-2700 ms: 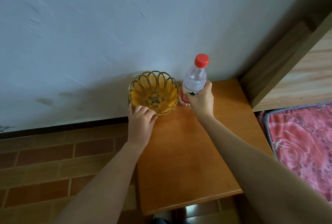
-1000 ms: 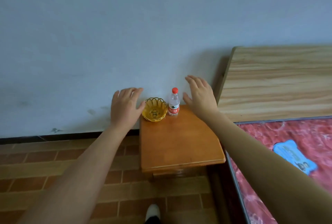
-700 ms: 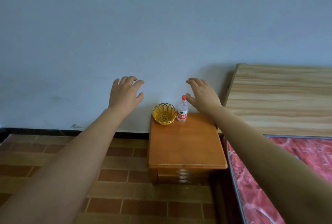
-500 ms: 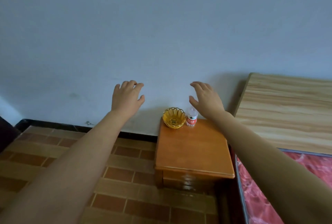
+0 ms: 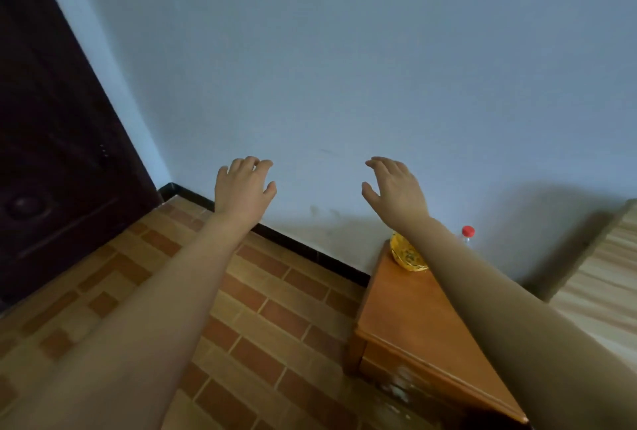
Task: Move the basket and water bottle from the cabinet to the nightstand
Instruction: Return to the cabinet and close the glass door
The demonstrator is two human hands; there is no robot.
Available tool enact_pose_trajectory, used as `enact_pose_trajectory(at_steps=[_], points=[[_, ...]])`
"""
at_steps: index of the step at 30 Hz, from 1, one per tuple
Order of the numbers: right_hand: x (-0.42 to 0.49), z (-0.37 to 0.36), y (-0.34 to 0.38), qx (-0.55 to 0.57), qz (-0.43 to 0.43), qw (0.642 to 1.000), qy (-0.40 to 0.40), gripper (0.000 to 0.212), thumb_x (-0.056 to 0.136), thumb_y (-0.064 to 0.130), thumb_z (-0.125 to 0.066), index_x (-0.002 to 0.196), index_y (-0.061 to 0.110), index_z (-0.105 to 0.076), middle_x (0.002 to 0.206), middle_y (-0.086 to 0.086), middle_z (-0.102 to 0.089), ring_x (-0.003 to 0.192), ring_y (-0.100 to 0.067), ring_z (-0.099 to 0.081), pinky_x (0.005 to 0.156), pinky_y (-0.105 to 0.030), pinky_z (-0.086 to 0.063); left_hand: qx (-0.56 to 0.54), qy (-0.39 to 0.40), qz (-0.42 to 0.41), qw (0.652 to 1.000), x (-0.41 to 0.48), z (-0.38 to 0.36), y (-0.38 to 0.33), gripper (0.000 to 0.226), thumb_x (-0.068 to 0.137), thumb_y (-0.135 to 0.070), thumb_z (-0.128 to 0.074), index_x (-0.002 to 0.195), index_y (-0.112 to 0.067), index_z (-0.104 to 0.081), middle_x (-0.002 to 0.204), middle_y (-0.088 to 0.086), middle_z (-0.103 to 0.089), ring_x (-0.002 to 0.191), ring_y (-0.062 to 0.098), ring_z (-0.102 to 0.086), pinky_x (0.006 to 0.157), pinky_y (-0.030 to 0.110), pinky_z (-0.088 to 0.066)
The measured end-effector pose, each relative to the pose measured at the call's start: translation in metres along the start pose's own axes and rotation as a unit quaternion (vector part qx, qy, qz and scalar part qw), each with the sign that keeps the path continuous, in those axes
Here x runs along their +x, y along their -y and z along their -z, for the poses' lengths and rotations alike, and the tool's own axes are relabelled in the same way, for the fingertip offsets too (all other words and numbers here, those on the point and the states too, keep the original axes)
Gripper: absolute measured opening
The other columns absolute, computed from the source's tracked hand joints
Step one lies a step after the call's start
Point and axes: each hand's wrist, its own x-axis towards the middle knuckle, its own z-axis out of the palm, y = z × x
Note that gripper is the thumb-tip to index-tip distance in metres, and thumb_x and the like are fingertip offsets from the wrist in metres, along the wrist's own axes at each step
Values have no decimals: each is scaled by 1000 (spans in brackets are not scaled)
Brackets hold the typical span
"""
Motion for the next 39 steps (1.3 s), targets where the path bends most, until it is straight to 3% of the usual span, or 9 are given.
enact_pose_trajectory(at_steps=[12, 21, 30, 39], points=[[78, -60, 174, 72, 186, 979, 35, 43, 95, 25, -41, 134, 7, -40, 143, -10, -43, 132, -28, -37, 108, -40, -32, 87, -56, 178, 979, -57, 57, 166, 37, 88, -26, -53, 122, -12, -54, 118, 13, -60, 108, 33, -51, 89, 45, -40], [113, -99, 341, 139, 353, 924, 42, 43, 93, 23, -44, 133, 8, -42, 141, -10, -45, 131, -26, -39, 108, -37, -30, 157, -97, 278, 943, -126, 118, 294, 35, 87, -25, -55, 119, -12, -56, 110, 13, -64, 101, 34, -55, 86, 45, -43], [124, -136, 490, 202, 491, 845, 67, 44, 93, 28, -46, 133, 10, -42, 140, -8, -47, 131, -23, -39, 108, -36, -32, 237, -89, 438, 862, -201, 165, 367, 36, 92, -29, -49, 125, -15, -52, 127, 12, -58, 117, 31, -50, 101, 46, -38], [114, -146, 600, 235, 635, 729, 102, 44, 94, 28, -44, 133, 9, -42, 142, -9, -45, 132, -25, -38, 109, -40, -30, 281, -108, 595, 746, -256, 201, 372, 38, 92, -30, -47, 128, -16, -48, 129, 9, -55, 119, 29, -46, 101, 43, -32]])
